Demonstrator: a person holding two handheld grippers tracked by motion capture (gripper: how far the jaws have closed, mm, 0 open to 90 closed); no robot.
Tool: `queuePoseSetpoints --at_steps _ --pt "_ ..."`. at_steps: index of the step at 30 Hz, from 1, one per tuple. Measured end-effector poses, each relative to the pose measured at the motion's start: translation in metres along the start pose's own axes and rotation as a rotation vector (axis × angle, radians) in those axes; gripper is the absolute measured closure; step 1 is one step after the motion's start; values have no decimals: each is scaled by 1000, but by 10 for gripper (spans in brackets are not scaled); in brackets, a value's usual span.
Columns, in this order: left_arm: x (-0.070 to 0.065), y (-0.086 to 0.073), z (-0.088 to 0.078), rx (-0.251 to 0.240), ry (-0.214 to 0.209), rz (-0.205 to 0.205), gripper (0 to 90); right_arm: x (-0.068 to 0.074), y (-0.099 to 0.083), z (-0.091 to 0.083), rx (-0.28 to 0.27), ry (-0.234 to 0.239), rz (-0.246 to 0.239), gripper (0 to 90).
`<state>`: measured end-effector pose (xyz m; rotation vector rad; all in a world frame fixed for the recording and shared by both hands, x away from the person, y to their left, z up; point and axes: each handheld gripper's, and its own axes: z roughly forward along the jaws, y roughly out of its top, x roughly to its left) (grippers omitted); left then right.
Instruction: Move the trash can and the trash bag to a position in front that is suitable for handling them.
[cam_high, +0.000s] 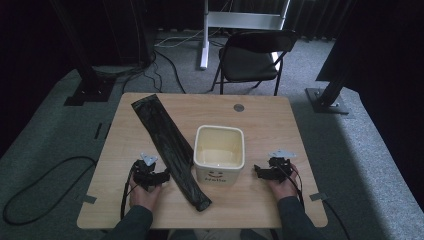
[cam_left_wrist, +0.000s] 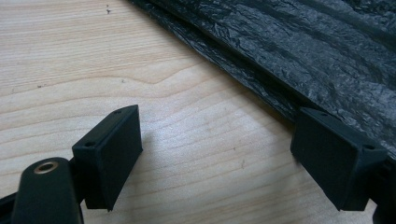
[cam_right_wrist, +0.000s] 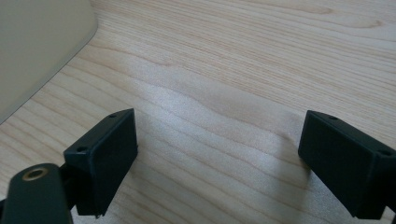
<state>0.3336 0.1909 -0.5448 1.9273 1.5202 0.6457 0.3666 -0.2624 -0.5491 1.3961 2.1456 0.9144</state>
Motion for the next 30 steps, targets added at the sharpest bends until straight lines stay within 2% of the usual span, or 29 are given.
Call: queuePoseSetpoints --at_steps 4,8,11,12,13,14,16,18,19,21,22,24,27,30 --pt "-1 0 -1 -1 1 -4 178 0 0 0 0 -1 1 112" --pt "-4 0 -3 -3 -16 13 342 0 0 -1 -5 12 -12 165" --pt "-7 1 -6 4 -36 32 487 1 0 -4 -10 25 -25 283" --pt "-7 2 -7 9 -43 38 487 1 0 -4 -10 25 -25 283" --pt "-8 2 -8 13 -50 42 521 1 1 -4 -10 29 -31 326" --pt "-7 2 -8 11 -74 30 555 2 2 -7 1 44 -44 424" --pt "-5 2 -9 6 -129 11 581 3 2 -7 1 50 -50 456" --pt "-7 2 -9 12 -144 18 639 7 2 -9 4 87 -61 532" --pt "-7 5 -12 4 -173 15 644 8 2 -10 3 103 -58 548" --pt "-9 11 -19 -29 -206 42 653 12 5 -12 -1 118 -71 558" --pt "-9 11 -19 -29 -206 42 653 12 5 -12 -1 118 -71 558" --pt "-12 16 -22 -50 -245 63 653 18 8 -17 0 146 -78 551" --pt "-17 22 -24 -66 -252 82 659 25 11 -22 -4 153 -103 550" --pt "-23 29 -25 -83 -259 95 657 26 18 -25 -17 170 -102 551"
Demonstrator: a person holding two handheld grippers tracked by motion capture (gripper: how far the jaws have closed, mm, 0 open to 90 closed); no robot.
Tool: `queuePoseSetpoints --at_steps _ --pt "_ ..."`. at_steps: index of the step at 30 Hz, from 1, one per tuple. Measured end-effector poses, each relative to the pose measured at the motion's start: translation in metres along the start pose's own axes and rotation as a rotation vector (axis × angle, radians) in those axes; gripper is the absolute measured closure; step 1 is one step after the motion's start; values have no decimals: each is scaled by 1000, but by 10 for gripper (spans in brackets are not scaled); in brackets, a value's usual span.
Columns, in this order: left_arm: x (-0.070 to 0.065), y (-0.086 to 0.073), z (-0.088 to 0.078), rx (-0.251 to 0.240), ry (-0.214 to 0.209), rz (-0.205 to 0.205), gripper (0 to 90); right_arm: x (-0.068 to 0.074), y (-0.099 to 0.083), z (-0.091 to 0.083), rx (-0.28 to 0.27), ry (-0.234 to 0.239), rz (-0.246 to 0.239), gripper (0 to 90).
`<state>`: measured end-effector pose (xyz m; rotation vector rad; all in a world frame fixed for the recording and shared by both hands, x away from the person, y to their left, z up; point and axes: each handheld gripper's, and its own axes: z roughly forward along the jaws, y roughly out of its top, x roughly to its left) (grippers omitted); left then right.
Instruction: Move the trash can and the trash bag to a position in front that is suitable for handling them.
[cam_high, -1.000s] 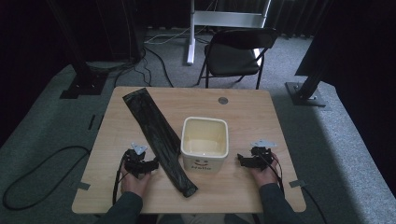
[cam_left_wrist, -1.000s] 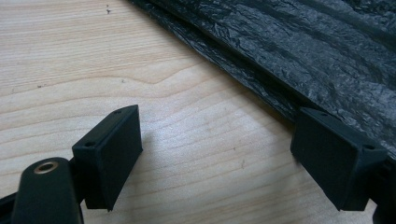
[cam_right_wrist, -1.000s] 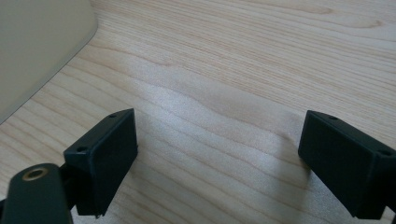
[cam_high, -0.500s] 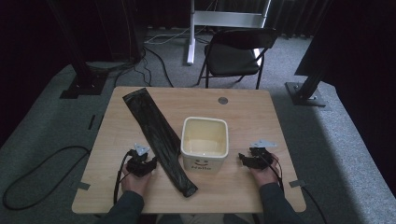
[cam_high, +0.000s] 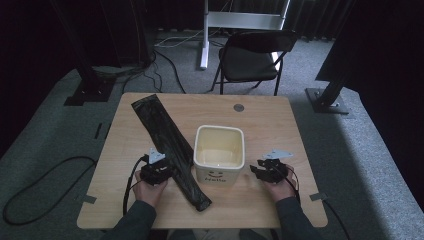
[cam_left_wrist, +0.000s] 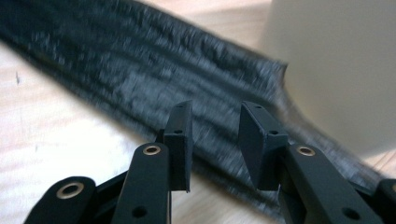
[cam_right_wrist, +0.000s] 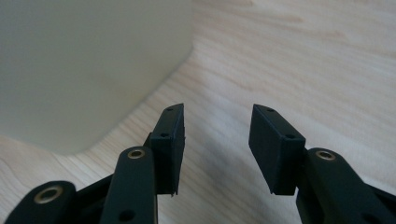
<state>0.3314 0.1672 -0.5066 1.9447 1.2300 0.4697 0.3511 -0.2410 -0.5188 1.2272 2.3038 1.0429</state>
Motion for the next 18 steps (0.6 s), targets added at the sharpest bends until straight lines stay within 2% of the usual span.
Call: queuePoseSetpoints --at_steps 5,9,13,18 --pt "-8 12 5 3 0 42 651 -1 10 -3 -24 21 4 550" --pt "-18 24 14 6 -37 58 640 1 19 -3 -39 36 2 538" --pt "-25 30 20 6 -56 68 639 2 27 -1 -64 69 27 530" --pt "-32 34 30 23 -97 69 640 5 35 4 -72 93 26 528"
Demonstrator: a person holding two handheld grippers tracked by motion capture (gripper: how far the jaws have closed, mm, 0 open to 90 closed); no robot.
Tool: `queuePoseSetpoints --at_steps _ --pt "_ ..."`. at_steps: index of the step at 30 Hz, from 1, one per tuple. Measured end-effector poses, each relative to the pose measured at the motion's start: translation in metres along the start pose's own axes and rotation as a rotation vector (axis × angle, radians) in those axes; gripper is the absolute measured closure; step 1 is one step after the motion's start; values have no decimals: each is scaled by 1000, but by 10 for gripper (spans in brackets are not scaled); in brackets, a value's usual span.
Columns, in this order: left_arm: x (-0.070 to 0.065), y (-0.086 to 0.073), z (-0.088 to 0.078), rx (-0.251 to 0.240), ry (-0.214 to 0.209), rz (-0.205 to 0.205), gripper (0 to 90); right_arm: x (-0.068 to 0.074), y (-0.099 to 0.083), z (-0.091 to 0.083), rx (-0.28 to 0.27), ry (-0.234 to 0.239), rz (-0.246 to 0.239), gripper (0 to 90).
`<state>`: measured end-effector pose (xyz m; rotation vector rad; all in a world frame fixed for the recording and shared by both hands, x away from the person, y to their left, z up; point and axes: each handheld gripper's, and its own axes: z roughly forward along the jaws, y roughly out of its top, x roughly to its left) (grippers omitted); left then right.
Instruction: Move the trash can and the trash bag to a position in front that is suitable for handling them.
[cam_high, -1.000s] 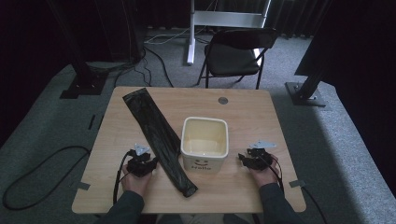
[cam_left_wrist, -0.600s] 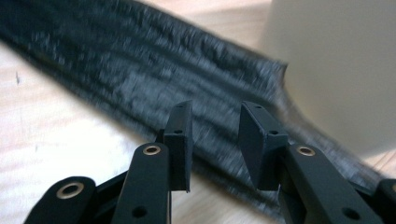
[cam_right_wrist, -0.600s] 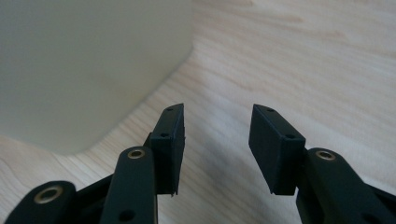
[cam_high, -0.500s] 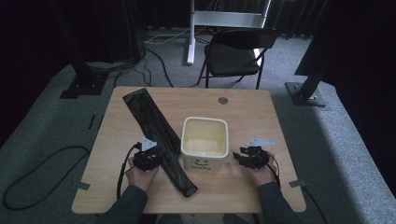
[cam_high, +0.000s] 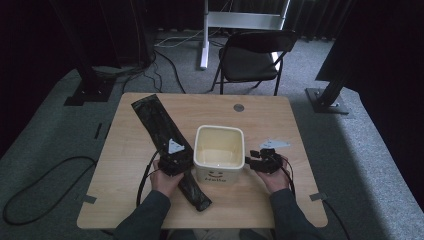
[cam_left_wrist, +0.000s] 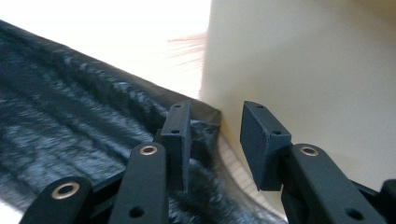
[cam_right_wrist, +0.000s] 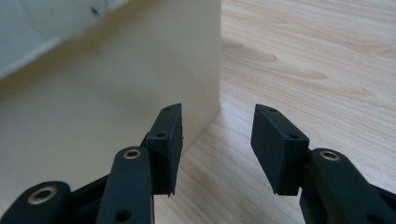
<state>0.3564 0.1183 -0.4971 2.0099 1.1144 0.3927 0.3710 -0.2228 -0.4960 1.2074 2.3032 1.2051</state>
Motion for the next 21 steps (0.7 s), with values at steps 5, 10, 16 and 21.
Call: queuePoseSetpoints --at_steps 5,10,16,21 --pt "-4 0 2 2 -9 11 667 2 4 0 -4 5 -20 542" --pt "-8 0 2 3 -35 20 700 -2 0 -5 -12 47 -25 590" --pt "-18 -1 4 7 -64 38 705 -7 -9 -13 -11 57 -26 593" --pt "-27 -1 5 20 -59 66 684 -11 -15 -18 -10 51 -19 580"
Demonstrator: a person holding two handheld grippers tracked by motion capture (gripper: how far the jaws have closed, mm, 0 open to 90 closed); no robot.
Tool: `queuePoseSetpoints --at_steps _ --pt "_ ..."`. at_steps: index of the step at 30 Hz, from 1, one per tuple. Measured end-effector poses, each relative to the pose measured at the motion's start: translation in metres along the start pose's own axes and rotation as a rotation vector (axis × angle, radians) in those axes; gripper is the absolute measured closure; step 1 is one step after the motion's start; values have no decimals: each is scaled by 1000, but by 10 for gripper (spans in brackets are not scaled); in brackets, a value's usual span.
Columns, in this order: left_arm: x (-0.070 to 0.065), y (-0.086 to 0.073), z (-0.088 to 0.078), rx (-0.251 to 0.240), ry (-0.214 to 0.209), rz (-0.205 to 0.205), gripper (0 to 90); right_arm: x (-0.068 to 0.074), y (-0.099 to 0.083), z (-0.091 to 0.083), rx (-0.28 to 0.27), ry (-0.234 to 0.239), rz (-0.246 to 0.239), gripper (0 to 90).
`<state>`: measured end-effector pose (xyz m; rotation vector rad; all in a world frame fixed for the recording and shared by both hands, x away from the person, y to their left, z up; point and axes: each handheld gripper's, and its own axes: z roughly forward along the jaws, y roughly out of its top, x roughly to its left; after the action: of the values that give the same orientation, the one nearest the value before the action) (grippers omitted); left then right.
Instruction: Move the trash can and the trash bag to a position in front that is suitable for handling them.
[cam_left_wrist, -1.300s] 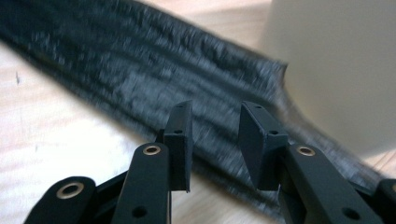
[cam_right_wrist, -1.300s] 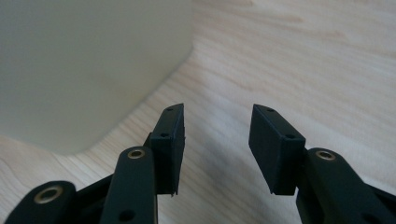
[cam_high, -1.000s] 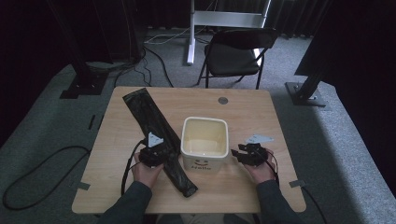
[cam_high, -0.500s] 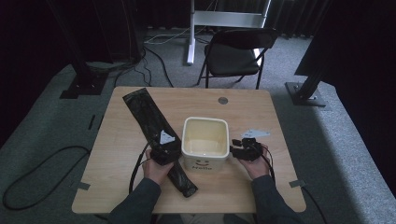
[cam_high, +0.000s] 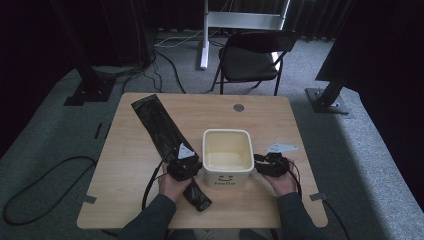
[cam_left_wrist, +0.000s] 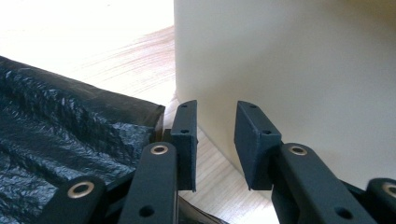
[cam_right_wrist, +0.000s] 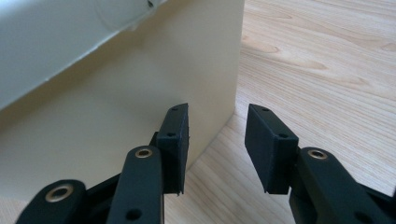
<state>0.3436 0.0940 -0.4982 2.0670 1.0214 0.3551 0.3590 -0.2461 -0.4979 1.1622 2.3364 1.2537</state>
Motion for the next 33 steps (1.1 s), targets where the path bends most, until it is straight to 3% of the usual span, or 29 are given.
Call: queuePoseSetpoints --at_steps 4,5,6,7,8,10,11,13,14,15,16,17,19,27,29,33 --pt "3 -1 -2 -3 45 10 600 0 -1 0 -2 -19 -2 536" --pt "10 -3 -5 -7 96 9 587 0 -2 1 -1 -22 -5 524" --pt "10 -3 -5 -7 96 9 573 0 -2 1 2 -26 -4 524" --pt "20 -6 -10 -8 149 -4 564 -1 -3 1 6 -30 -4 514" --pt "26 -7 -13 -7 171 -16 557 -1 -4 2 6 -33 -4 510" --pt "39 -11 -17 -10 205 -58 550 -2 -5 3 8 -35 1 506" --pt "39 -11 -17 -10 205 -58 550 -2 -5 3 8 -35 1 506" --pt "57 -18 -21 -9 240 -123 544 -2 -5 3 8 -36 3 502" --pt "57 -18 -21 -9 240 -123 540 -2 -5 3 8 -36 3 502" --pt "67 -23 -22 -8 258 -164 540 -2 -5 3 6 -37 3 502" --pt "67 -23 -22 -8 258 -164 517 -2 -5 3 7 -36 3 497" --pt "75 -26 -23 -9 267 -209 502 -2 -5 3 8 -35 3 495" --pt "78 -28 -23 -14 260 -227 491 -2 -6 4 9 -34 3 494" --pt "87 -27 -17 4 302 -240 470 -3 -7 3 4 -33 9 490" --pt "91 -28 -15 7 304 -257 470 -3 -7 2 3 -33 12 490" --pt "94 -29 -12 24 304 -252 474 -4 -8 3 6 -34 11 490"
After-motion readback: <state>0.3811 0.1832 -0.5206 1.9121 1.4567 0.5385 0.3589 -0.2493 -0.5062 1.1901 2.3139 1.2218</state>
